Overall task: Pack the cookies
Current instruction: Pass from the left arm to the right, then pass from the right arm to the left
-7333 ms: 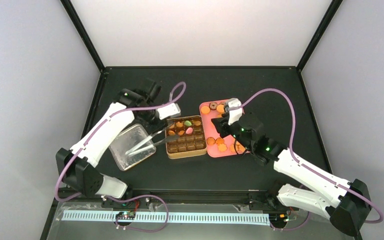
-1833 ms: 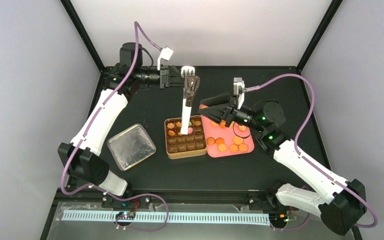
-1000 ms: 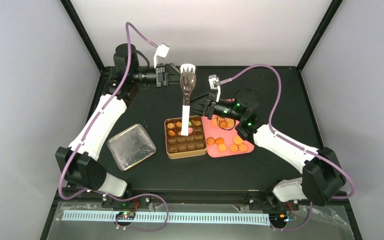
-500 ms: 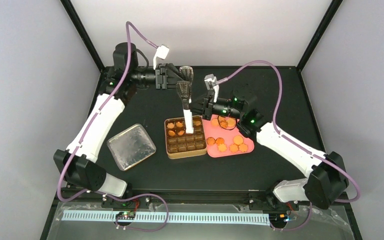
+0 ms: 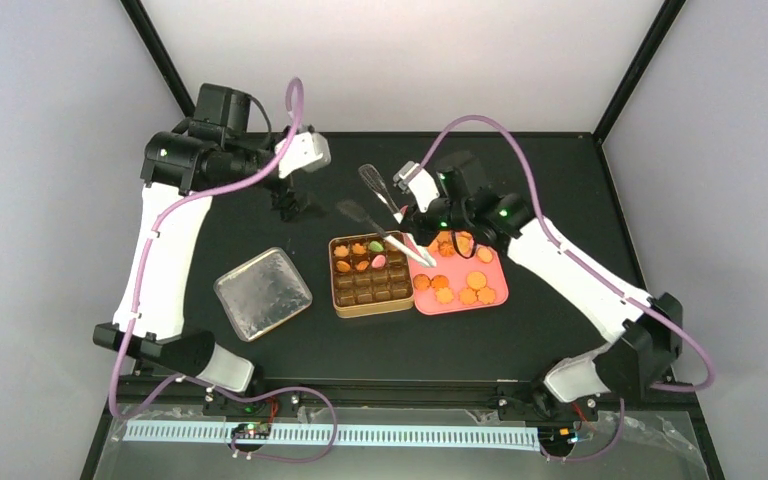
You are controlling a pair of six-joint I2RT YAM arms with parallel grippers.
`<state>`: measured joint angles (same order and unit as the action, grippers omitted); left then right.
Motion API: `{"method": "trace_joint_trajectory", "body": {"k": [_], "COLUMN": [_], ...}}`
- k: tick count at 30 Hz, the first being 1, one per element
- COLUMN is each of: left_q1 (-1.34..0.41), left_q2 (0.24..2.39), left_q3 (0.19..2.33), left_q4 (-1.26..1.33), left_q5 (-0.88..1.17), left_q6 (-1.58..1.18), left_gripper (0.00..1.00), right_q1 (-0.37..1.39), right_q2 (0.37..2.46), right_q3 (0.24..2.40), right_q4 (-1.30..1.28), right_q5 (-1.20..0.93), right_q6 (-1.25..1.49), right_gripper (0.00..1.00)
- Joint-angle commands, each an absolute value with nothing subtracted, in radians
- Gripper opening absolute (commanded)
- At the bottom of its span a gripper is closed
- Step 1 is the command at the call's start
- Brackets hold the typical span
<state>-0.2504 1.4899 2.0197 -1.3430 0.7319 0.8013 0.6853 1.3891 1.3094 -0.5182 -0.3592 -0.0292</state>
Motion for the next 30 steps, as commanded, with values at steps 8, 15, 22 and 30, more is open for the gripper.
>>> {"method": "trace_joint_trajectory", "body": {"k": [8, 15, 22, 30], "left_q1": [-0.421, -0.464, -0.483, -0.519], "left_q2": [1.334, 1.302, 1.300, 1.336], "left_q3": [1.724, 1.581, 1.572, 1.533], "left_q4": [-1.432, -1.235, -1.160, -1.227], "left_q5": [0.438, 0.373, 0.383, 0.336], "left_q6": [1.173, 1.132, 1.113, 1.129], "left_gripper": [0.77, 0.65, 0.55, 0.49], "right_q1": [0.792, 0.834, 0.861, 0.885], "right_q2": [1.617, 1.644, 1.665, 1.678], "right_q3": [1.546, 1.590, 1.602, 1.623], "right_q4": [-0.849, -0.853, -0.861, -0.851], "right_q5": [-0.018, -0.013, -0.001, 0.013], "right_q6": [-0.118, -0.116, -0.123, -0.116], "right_gripper": [0.01, 0.01, 0.01, 0.01]}}
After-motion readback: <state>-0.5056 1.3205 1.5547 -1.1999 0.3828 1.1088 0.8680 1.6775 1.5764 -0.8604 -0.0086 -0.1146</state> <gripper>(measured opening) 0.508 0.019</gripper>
